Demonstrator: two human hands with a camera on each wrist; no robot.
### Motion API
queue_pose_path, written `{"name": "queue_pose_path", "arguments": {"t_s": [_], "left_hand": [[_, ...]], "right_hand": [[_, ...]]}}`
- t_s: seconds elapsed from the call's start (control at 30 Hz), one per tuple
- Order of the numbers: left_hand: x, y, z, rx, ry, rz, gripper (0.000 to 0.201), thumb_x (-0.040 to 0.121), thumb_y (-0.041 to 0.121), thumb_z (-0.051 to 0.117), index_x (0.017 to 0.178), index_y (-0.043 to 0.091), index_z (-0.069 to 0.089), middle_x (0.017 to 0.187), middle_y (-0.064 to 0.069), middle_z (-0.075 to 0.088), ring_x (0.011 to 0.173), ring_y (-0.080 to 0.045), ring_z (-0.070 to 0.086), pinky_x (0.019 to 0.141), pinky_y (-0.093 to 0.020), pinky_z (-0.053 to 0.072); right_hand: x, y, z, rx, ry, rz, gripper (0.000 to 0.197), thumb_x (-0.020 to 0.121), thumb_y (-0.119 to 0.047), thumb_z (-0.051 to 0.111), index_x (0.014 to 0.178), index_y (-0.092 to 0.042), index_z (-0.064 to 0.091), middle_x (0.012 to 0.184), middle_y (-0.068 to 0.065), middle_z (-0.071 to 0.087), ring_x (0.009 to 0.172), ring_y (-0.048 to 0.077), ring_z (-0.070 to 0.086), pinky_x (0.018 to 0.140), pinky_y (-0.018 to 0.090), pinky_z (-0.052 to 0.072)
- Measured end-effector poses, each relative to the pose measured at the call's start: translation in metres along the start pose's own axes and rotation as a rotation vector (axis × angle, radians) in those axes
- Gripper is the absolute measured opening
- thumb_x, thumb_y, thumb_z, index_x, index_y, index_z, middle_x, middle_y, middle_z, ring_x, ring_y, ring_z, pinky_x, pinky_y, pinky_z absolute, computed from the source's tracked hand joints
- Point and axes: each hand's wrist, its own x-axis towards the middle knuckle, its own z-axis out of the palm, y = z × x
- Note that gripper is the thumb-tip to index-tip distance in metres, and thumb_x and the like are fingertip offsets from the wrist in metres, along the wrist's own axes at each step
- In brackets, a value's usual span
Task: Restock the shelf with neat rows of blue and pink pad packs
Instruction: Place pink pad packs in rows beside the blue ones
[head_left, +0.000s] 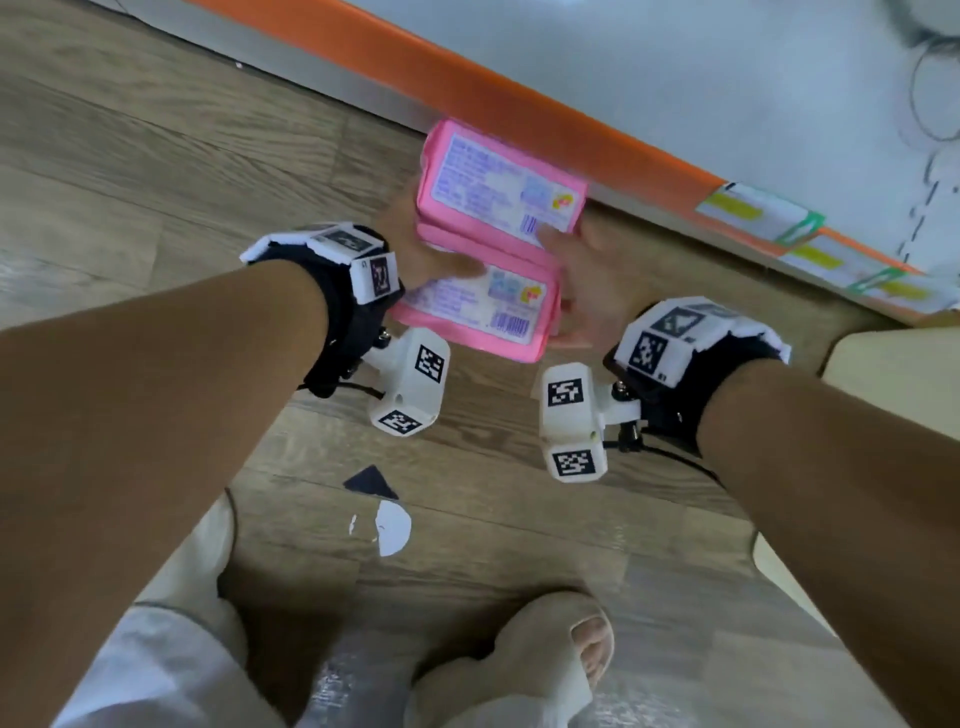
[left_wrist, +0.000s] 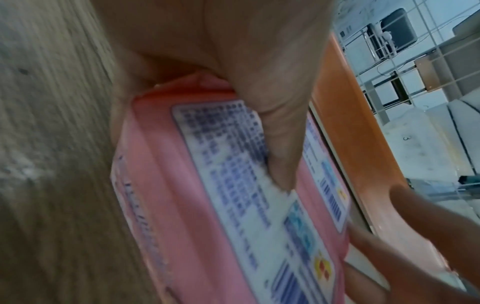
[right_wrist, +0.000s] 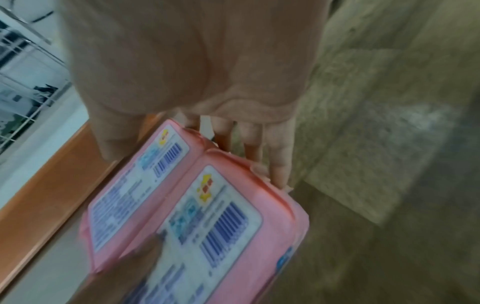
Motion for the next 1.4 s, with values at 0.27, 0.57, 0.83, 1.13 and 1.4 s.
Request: {"name": "queue_pose_path", "arguments": {"t_s": [0.27, 0.57, 0.83, 1.13, 1.4], "left_hand": [[-0.076, -0.031, -0.011, 0.678, 0.106, -0.213, 0.105, 0.071, 0.057, 0.067, 0.148, 0.014, 0.010, 0.143, -0.017, 0.033, 0.129, -0.031, 0.036, 0.106, -0.048, 0.032], [-0.106, -0.052, 0.020, 1.156, -0.056, 0.280, 0.118, 0.052, 0.075, 0.057, 0.145, 0.009, 0.025, 0.148, -0.021, 0.024, 0.137, -0.037, 0.021, 0.110, -0.055, 0.014], [-0.104, -0.041, 0.029, 1.214, -0.080, 0.134, 0.077, 0.080, 0.024, 0.059, 0.142, 0.031, 0.012, 0.155, -0.007, -0.006, 0.140, -0.029, 0.008, 0.109, -0.047, 0.018], [-0.215, 0.081, -0.011, 0.970, -0.066, 0.013, 0.084, 0.064, 0.044, 0.075, 0.136, 0.029, 0.036, 0.135, -0.002, 0.043, 0.123, -0.030, 0.033, 0.095, -0.041, 0.029], [-0.366, 0.298, -0.120, 0.929, -0.017, 0.105, 0.096, 0.050, 0.067, 0.070, 0.133, 0.025, 0.048, 0.128, -0.007, 0.052, 0.117, -0.034, 0.039, 0.086, -0.040, 0.027]], "right_hand": [[-0.011, 0.045, 0.012, -0.563, 0.272, -0.128, 0.071, 0.077, -0.036, 0.072, 0.135, -0.017, 0.035, 0.131, 0.004, 0.047, 0.107, 0.015, 0.054, 0.090, 0.038, 0.047], [0.021, 0.012, 0.033, -1.422, -0.077, -0.513, 0.095, 0.076, -0.040, 0.068, 0.147, -0.033, 0.006, 0.141, 0.013, 0.031, 0.127, 0.033, 0.031, 0.101, 0.037, 0.031], [0.010, 0.028, 0.038, -1.431, 0.124, -0.337, 0.105, 0.073, -0.035, 0.071, 0.145, -0.042, -0.005, 0.130, 0.016, 0.030, 0.121, 0.036, 0.033, 0.088, 0.040, 0.039], [-0.159, -0.032, -0.006, -1.226, 0.102, -0.170, 0.100, 0.064, -0.047, 0.066, 0.147, -0.033, 0.012, 0.142, 0.014, 0.030, 0.131, 0.036, 0.030, 0.107, 0.047, 0.031], [-0.418, -0.150, 0.029, -1.112, 0.187, -0.331, 0.099, 0.065, -0.033, 0.077, 0.146, -0.033, 0.021, 0.131, 0.016, 0.040, 0.126, 0.031, 0.035, 0.105, 0.032, 0.027]]}}
